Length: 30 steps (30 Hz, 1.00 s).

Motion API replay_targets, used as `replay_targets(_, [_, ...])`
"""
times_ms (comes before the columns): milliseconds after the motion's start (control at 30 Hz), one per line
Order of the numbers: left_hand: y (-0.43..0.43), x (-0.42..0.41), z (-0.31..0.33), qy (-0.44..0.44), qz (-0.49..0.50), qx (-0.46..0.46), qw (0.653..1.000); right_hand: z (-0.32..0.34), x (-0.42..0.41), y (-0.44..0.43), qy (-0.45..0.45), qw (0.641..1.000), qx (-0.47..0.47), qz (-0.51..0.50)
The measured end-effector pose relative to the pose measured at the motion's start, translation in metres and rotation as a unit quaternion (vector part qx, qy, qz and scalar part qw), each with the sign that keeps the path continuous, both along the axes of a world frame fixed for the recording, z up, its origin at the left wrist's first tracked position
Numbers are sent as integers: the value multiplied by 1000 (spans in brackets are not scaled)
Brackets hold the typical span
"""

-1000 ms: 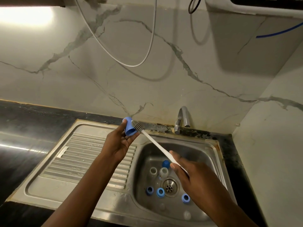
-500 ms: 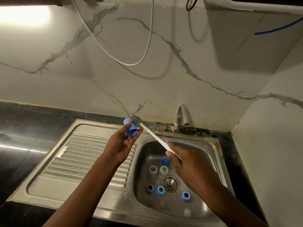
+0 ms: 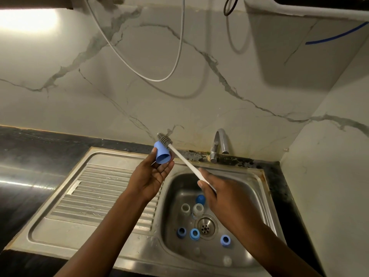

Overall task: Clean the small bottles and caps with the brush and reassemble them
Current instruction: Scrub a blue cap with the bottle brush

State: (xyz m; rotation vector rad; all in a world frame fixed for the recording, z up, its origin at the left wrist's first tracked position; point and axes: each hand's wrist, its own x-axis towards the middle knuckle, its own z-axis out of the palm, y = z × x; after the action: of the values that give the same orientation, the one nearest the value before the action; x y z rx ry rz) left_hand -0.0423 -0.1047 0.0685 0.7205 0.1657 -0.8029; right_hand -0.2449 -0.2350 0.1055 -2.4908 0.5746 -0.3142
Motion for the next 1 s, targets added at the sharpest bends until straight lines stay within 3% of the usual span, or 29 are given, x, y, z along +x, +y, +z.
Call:
replay_targets(167, [5, 1, 0, 3, -23, 8, 1000, 2, -2, 3, 18, 1000, 0, 17])
replay_targets(433, [14, 23, 5, -2, 30, 1, 1000, -6, -21, 8, 36, 999, 14, 38])
replay_targets(767, [5, -13, 12, 40, -58, -49, 996, -5, -3, -2, -4, 1000, 21, -2])
replay_targets(1000, [9, 6, 2, 38, 29, -27, 999, -3, -11, 5, 2, 1000, 13, 21])
